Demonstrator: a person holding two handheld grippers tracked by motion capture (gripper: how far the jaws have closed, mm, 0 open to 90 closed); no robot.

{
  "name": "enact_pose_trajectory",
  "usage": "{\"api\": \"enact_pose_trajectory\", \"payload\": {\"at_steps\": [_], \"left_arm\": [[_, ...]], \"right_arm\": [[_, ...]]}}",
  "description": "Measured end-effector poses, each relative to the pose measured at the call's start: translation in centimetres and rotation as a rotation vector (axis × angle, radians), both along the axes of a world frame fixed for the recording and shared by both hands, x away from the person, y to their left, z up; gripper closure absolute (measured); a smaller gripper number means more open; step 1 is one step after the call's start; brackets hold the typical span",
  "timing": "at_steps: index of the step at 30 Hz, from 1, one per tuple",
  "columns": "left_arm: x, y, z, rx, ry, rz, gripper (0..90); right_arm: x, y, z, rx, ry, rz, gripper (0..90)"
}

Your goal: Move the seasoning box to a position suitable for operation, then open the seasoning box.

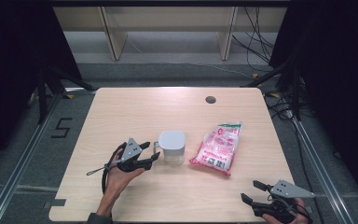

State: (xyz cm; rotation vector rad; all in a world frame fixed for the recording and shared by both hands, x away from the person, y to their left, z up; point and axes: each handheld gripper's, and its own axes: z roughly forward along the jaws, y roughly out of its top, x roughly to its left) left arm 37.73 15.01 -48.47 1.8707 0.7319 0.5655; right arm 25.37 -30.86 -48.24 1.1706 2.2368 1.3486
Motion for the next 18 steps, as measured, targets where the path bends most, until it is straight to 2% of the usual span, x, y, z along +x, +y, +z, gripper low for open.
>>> {"api": "enact_pose_trajectory", "payload": {"at_steps": [2, 3, 4, 6, 7, 9, 10, 11, 12, 13, 15, 17, 18], "left_arm": [[-0.4, 0.3, 0.2, 0.0, 0.01, 0.0, 40.3], [-0.6, 0.3, 0.3, -0.018, 0.021, 0.016, 39.3], [-0.8, 0.4, 0.3, -0.044, 0.033, 0.021, 38.8], [-0.9, 0.5, 0.4, -0.053, 0.033, 0.024, 38.0], [-1.2, 0.6, 0.6, -0.08, 0.044, 0.038, 38.1], [-1.3, 0.6, 0.8, -0.087, 0.051, 0.041, 38.2], [-1.5, 0.5, 1.3, -0.091, 0.059, 0.055, 38.8], [-1.5, 0.5, 1.3, -0.091, 0.059, 0.055, 39.2], [-1.6, 0.6, 1.6, -0.1, 0.064, 0.052, 39.2], [-1.7, 0.6, 1.8, -0.109, 0.067, 0.053, 40.1], [-2.0, 0.7, 2.6, -0.124, 0.056, 0.051, 42.4], [-2.1, 0.7, 3.2, -0.124, 0.045, 0.039, 45.2], [-2.0, 0.8, 3.5, -0.113, 0.027, 0.027, 48.4]], "right_arm": [[0.1, 0.0, -0.1, -0.009, -0.018, 0.003, 30.9], [0.2, -0.1, -0.1, -0.019, -0.038, 0.008, 30.9], [0.2, -0.1, -0.1, -0.017, -0.033, 0.006, 30.9], [0.2, -0.2, -0.1, -0.015, -0.032, 0.01, 30.9], [0.0, -0.1, 0.0, 0.004, 0.003, -0.006, 30.9], [0.2, -0.2, -0.1, -0.009, -0.023, 0.011, 30.9], [0.0, 0.0, 0.0, -0.001, 0.005, -0.007, 30.9], [0.0, 0.0, 0.0, -0.001, 0.005, -0.007, 30.9], [0.4, -0.2, -0.1, -0.021, -0.044, 0.015, 30.9], [0.2, 0.0, 0.0, -0.015, -0.02, 0.009, 30.9], [0.4, -0.1, -0.1, -0.03, -0.051, 0.016, 30.9], [0.4, -0.2, -0.1, -0.03, -0.056, 0.014, 30.9], [0.4, -0.1, -0.1, -0.017, -0.03, 0.017, 30.9]]}}
